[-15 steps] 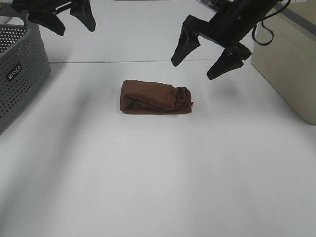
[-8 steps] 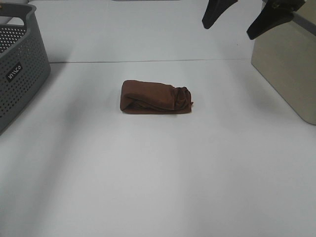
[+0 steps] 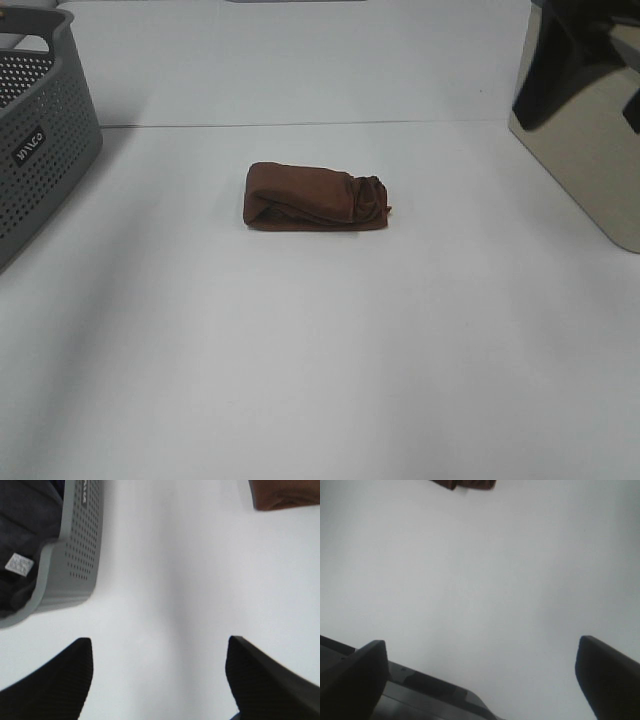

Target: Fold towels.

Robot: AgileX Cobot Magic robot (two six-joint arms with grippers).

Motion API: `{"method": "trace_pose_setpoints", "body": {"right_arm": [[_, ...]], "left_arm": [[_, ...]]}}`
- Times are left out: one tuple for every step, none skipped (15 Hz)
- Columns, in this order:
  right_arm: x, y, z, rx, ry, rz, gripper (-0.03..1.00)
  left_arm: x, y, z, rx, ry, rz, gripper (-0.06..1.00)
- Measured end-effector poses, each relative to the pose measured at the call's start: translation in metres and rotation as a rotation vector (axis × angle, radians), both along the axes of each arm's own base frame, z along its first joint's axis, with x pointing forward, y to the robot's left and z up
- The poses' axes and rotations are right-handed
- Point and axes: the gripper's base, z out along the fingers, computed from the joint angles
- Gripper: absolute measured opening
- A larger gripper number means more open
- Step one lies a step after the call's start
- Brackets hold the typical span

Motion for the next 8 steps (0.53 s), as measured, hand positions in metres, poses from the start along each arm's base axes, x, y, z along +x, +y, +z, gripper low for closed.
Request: {"method": "trace_pose_setpoints", "body": {"right_arm": [[-0.019, -0.005, -0.004, -0.005, 0.009, 0.000, 0.95], [-0.038, -0.009, -0.014, -0.009, 0.029, -0.001, 0.95], [-0.058, -0.013, -0.022, -0.011, 0.036, -0.002, 0.95], [-0.066, -0.015, -0.025, -0.011, 0.038, -0.003, 0.95], [-0.085, -0.019, -0.034, -0.013, 0.036, -0.004, 0.95], [-0.103, -0.023, -0.040, -0.012, 0.026, -0.006, 0.95], [-0.140, -0.032, -0.052, -0.009, -0.017, -0.006, 0.95], [-0.158, -0.036, -0.057, -0.007, -0.057, -0.007, 0.95]], "left_arm": [[-0.020, 0.005, -0.005, 0.002, 0.010, 0.001, 0.71], [-0.046, 0.011, -0.010, 0.000, 0.007, 0.003, 0.71], [-0.056, 0.013, -0.016, 0.003, 0.019, 0.003, 0.71], [-0.079, 0.018, -0.023, 0.002, 0.015, 0.003, 0.71], [-0.105, 0.024, -0.031, -0.002, 0.001, 0.003, 0.71], [-0.128, 0.030, -0.039, -0.008, -0.020, 0.003, 0.71], [-0.174, 0.039, -0.053, -0.041, -0.099, 0.000, 0.71], [-0.196, 0.044, -0.059, -0.061, -0.165, -0.006, 0.71]]}}
